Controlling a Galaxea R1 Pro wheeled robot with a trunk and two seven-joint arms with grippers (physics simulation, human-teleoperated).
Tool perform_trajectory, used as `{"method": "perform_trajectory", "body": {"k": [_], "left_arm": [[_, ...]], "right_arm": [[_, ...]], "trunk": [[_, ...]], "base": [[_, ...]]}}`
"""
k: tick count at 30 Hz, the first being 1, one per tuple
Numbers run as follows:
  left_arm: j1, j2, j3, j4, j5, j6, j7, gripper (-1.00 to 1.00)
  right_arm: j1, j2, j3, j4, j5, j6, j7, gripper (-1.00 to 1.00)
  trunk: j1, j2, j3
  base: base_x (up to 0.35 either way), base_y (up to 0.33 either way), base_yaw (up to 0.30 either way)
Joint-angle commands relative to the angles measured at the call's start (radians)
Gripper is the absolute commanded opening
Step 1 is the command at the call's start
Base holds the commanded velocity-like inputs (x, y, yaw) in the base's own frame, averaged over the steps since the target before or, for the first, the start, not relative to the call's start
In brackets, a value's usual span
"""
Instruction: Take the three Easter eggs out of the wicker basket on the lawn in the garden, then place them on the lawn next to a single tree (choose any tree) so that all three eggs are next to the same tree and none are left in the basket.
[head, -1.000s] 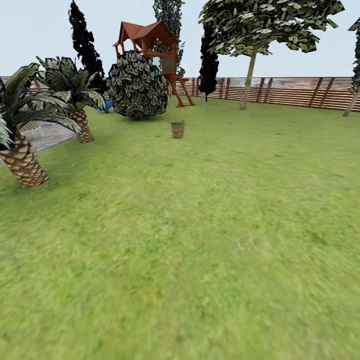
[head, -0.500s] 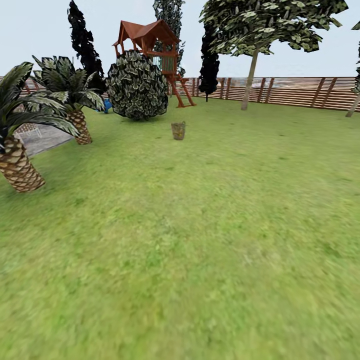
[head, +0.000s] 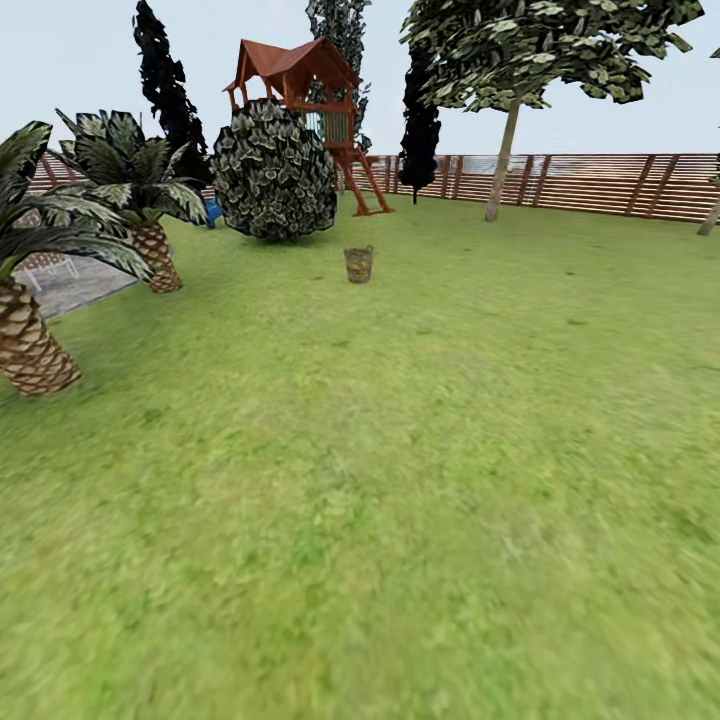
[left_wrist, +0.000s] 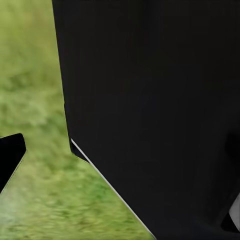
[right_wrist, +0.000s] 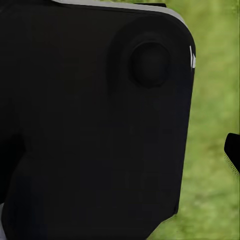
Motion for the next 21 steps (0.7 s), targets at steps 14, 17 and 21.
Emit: {"method": "perform_trajectory", "body": {"k": [14, 17, 21], "left_arm": [[0.000, 0.000, 0.000, -0.001, 0.001, 0.000, 0.000, 1.00], [0.000, 0.000, 0.000, -0.001, 0.001, 0.000, 0.000, 1.00], [0.000, 0.000, 0.000, -0.001, 0.001, 0.000, 0.000, 1.00]], "right_arm": [[0.000, 0.000, 0.000, 0.001, 0.001, -0.003, 0.000, 1.00], [0.000, 0.000, 0.000, 0.001, 0.001, -0.003, 0.001, 1.00], [0.000, -0.001, 0.000, 0.001, 0.001, -0.003, 0.000, 1.00]], "trunk": [[0.001, 0.000, -0.001], [0.001, 0.000, -0.001], [0.001, 0.000, -0.001]], "base": [[0.340, 0.074, 0.000], [0.340, 0.074, 0.000], [0.340, 0.074, 0.000]]}}
